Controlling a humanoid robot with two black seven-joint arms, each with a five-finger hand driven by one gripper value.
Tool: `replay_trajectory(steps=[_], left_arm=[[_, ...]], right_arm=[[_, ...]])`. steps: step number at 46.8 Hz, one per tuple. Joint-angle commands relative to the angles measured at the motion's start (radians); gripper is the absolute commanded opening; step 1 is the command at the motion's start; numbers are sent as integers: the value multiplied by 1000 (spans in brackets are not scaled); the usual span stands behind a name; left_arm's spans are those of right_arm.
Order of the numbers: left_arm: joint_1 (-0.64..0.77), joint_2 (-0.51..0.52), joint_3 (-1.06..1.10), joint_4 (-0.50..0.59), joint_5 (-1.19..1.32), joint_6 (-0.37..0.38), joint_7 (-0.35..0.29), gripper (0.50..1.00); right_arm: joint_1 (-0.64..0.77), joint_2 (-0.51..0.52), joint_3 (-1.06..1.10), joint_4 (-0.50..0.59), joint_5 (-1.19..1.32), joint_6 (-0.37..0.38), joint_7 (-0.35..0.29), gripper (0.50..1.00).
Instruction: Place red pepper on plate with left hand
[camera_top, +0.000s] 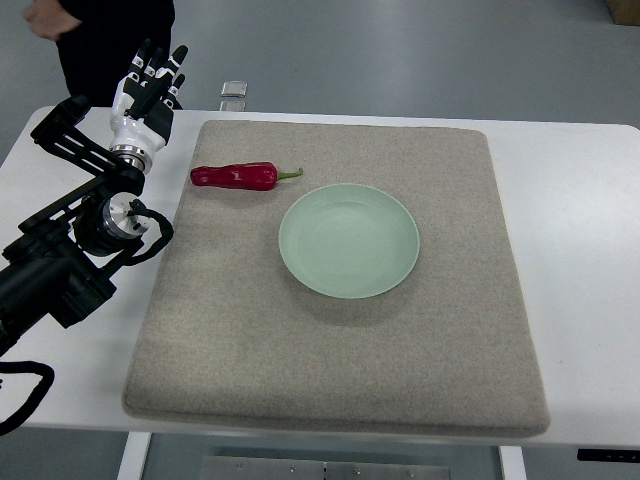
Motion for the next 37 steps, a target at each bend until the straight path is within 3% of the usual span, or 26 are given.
replay_trajectory(steps=[1, 37], left_arm=[[0, 0, 1, 0, 0, 0, 0, 996], [0, -3, 23, 21, 3, -55, 0, 994]], right_arm=[[0, 0, 0, 1, 0, -1, 0, 928], [0, 0, 0, -1, 0, -1, 0, 928]])
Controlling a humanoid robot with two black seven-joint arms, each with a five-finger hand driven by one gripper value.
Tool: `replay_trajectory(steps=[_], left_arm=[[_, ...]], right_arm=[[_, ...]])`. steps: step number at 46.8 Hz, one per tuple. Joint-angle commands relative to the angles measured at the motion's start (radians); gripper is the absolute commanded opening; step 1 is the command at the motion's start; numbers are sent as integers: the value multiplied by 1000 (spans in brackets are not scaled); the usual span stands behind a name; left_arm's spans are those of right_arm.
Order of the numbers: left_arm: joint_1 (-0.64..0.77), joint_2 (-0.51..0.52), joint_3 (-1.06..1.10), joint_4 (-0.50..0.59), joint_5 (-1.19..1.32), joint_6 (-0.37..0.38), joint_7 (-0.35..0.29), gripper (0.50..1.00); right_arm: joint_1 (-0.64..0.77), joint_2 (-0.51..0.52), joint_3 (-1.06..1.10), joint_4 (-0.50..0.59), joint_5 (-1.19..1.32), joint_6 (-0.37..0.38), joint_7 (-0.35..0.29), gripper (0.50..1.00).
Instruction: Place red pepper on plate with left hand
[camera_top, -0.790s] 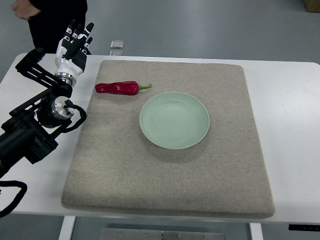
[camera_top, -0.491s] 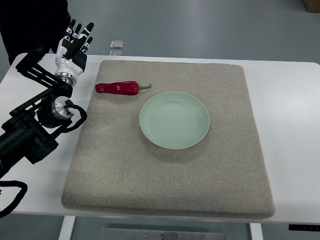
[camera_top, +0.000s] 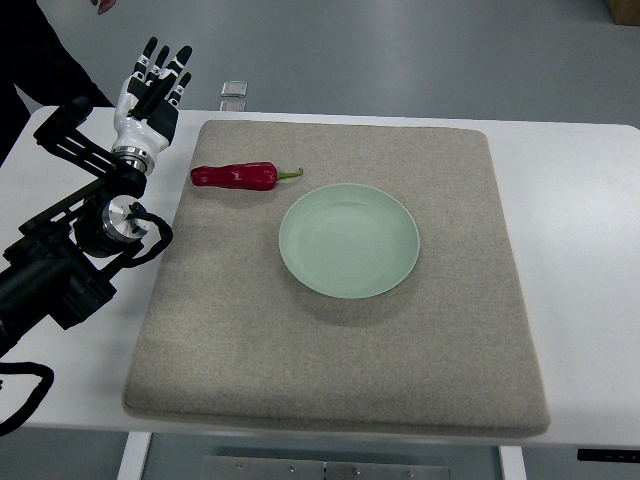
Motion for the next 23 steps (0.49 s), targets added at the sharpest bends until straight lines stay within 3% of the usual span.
replay_trajectory(steps=[1, 23], left_arm=[[0, -3, 15, 8, 1, 0, 2, 994], [-1, -6, 38, -1, 1, -2, 3, 996]], right_arm=[[0, 0, 0, 0, 0, -1, 0, 928], [0, 0, 0, 0, 0, -1, 0, 928]])
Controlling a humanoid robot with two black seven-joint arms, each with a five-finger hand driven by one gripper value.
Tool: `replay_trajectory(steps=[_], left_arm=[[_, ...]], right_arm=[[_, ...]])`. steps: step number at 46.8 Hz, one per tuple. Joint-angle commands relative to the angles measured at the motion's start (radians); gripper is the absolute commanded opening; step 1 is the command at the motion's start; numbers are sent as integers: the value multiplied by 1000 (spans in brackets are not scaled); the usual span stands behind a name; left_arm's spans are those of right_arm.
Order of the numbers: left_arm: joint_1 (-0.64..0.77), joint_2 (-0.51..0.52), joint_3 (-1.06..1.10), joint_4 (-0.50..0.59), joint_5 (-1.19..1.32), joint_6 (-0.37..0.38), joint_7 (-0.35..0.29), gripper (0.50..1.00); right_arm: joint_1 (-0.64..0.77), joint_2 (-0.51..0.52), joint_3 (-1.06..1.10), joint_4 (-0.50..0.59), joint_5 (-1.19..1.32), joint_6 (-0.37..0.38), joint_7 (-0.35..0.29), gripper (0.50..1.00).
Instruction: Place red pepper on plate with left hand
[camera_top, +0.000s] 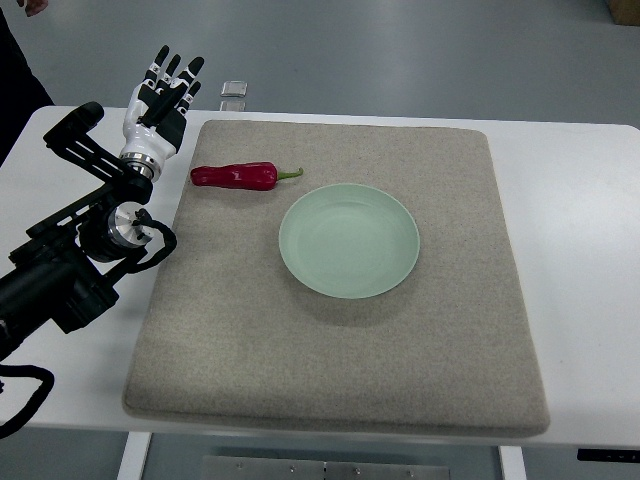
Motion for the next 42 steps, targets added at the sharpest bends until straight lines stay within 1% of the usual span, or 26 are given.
replay_trajectory(steps=[1, 13, 33, 42], left_arm=[[0, 0, -1, -1, -1, 0, 0, 996], [0, 0, 0, -4, -1, -8, 3, 994], [-2, 9, 2, 4, 1, 6, 5, 996], [-2, 14, 5, 5, 4, -5, 5, 994]], right_arm=[[0, 0, 0, 1, 0, -1, 0, 928], [0, 0, 0, -1, 0, -1, 0, 928], [0, 0, 0, -1, 0, -1, 0, 928], [0, 0, 0, 1, 0, 1, 0, 928]])
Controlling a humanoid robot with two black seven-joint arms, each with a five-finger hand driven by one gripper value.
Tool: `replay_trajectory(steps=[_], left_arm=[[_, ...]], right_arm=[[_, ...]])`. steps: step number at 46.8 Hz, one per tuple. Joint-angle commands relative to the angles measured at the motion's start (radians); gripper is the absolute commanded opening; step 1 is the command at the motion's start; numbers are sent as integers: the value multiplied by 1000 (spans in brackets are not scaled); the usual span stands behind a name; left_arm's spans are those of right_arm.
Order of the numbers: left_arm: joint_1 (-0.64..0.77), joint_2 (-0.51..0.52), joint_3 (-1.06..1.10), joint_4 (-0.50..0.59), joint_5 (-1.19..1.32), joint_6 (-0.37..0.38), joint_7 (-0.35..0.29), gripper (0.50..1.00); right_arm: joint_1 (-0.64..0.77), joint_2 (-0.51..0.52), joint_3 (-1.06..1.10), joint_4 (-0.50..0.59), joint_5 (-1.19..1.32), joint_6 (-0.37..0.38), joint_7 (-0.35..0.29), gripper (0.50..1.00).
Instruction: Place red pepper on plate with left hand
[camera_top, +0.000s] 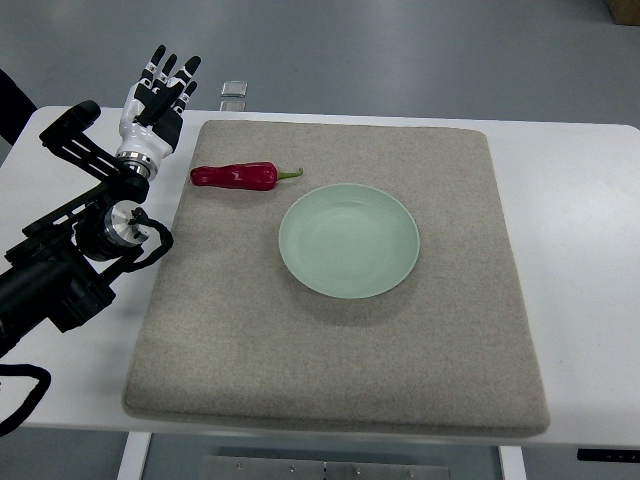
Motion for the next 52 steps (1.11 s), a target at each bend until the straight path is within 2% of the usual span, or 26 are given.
replay_trajectory(steps=[1, 14, 22, 26, 32, 45, 52], left_arm=[[-2, 3, 2, 1, 3, -8, 0, 994], [-11, 21, 0, 1, 245, -10, 0, 992], [-12, 25, 2, 1, 302, -10, 0, 992], [-25, 38, 3, 0, 359, -8, 20, 990], [-32, 52, 11, -12, 607, -18, 63, 990], [-40, 87, 13, -18, 1081, -5, 95, 992], [-38, 107, 13, -18, 1340, 53, 92, 992]], right_arm=[[0, 0, 0, 0, 0, -1, 0, 928], [0, 0, 0, -1, 0, 1, 0, 928], [0, 0, 0, 0, 0, 1, 0, 928], [0, 0, 0, -1, 0, -1, 0, 928], [0, 0, 0, -1, 0, -1, 0, 928], [0, 0, 0, -1, 1, -1, 0, 928], [0, 0, 0, 0, 0, 1, 0, 928]])
